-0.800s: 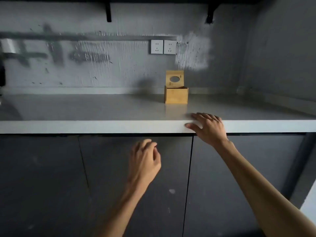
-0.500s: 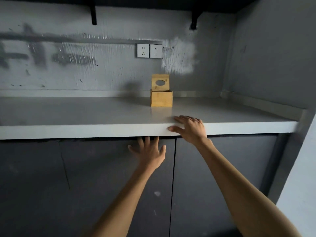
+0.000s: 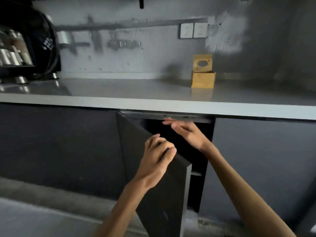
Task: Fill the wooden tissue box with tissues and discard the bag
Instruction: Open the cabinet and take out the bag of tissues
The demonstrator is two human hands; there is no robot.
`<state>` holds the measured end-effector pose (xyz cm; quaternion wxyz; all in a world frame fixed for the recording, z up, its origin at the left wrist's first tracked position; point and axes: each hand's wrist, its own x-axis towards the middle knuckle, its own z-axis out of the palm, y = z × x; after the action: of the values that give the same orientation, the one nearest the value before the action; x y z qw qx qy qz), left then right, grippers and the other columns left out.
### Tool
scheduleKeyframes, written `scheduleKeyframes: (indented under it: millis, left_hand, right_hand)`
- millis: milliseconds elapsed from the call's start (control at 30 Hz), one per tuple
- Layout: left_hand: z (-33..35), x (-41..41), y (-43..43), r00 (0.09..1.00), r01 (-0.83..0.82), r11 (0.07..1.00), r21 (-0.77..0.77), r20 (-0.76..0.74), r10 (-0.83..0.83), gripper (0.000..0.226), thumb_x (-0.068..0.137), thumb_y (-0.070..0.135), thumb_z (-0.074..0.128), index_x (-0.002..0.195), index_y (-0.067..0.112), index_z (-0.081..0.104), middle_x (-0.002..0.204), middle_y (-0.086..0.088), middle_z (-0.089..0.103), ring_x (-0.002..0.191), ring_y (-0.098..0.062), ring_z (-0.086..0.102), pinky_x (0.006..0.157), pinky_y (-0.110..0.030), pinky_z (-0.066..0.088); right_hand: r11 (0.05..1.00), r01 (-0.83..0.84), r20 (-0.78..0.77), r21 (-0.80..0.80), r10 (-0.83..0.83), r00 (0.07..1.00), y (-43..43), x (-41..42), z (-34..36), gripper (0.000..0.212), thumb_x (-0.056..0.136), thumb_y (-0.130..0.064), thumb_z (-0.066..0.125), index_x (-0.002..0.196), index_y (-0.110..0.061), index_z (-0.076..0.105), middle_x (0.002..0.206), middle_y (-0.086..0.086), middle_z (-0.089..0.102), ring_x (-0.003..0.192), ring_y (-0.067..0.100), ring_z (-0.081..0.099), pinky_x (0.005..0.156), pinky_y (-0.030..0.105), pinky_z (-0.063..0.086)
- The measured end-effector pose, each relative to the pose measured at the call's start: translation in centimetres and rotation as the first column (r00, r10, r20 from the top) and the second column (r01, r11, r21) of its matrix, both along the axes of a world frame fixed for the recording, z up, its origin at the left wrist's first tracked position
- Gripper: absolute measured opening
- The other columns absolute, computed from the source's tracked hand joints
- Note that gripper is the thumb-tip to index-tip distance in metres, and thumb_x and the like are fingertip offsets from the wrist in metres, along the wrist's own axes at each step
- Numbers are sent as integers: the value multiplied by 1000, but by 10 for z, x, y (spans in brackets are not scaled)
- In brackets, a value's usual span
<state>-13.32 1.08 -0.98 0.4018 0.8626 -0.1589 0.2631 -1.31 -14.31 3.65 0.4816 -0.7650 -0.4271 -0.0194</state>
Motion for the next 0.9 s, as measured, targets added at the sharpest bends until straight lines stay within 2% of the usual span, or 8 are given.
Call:
scheduleKeyframes:
  millis: [233,367,433,533,600,667,767,900]
  left_hand:
    - [8,-88,81,996,-12,966,-258,-90,-12,25,87,31,50,77,9,55,113,-11,51,126,-12,43,102,-16,33]
    - [33,-141,146,913,-198,922,-331,-406,51,43,92,23,57,134,29,52,154,16,30,141,6,23,114,-17,19]
    - [57,-154,176,783,-334,923,-192,-601,159,59,96,16,56,147,35,35,155,20,26,136,7,26,110,-16,19]
    - [85,-158,223,560,-307,894,327,-698,447,71,93,15,58,150,37,22,145,23,30,129,4,30,105,-15,24]
    - [91,-157,248,456,-357,827,434,-692,560,63,86,16,60,141,37,37,138,18,44,125,-6,44,107,-27,36]
    - [89,-153,262,375,-455,744,490,-652,659,41,75,21,59,114,35,53,121,2,61,107,-18,58,97,-43,48]
    - [83,-130,260,321,-466,615,636,-526,788,24,77,34,53,99,24,50,112,-7,61,100,-26,58,85,-40,47]
    - [67,-65,224,367,-557,395,730,-210,906,43,96,44,32,116,12,53,124,-15,62,113,-34,59,84,-41,41]
  right_hand:
    - [971,-239,102,-3,239,966,169,-40,-48,46,103,-30,21,119,-9,59,137,-3,48,141,-7,16,115,12,9]
    - [975,-169,356,142,109,928,223,-58,-60,50,102,-31,17,112,-4,58,118,3,52,133,-5,28,121,35,10]
    - [974,-122,429,188,31,903,253,-66,-61,49,103,-28,18,108,0,58,113,4,52,124,14,42,120,38,14]
    - [986,-14,662,167,-102,743,299,-73,-70,30,102,-15,30,109,0,55,108,11,60,107,36,54,111,51,29]
    - [996,38,721,78,-83,688,325,-69,-76,25,100,-16,37,117,-5,50,116,13,61,112,39,52,110,56,29]
    - [998,60,625,-25,-31,780,338,-68,-80,38,101,-32,32,129,-13,49,132,12,52,131,40,37,116,52,20]
    - [1000,5,469,15,-11,883,339,-69,-81,47,99,-45,30,139,-25,41,149,10,33,147,31,7,120,45,14]
    - [984,-167,400,55,131,907,310,-59,-87,58,98,-27,48,150,-29,21,162,-2,6,148,15,-9,118,20,6]
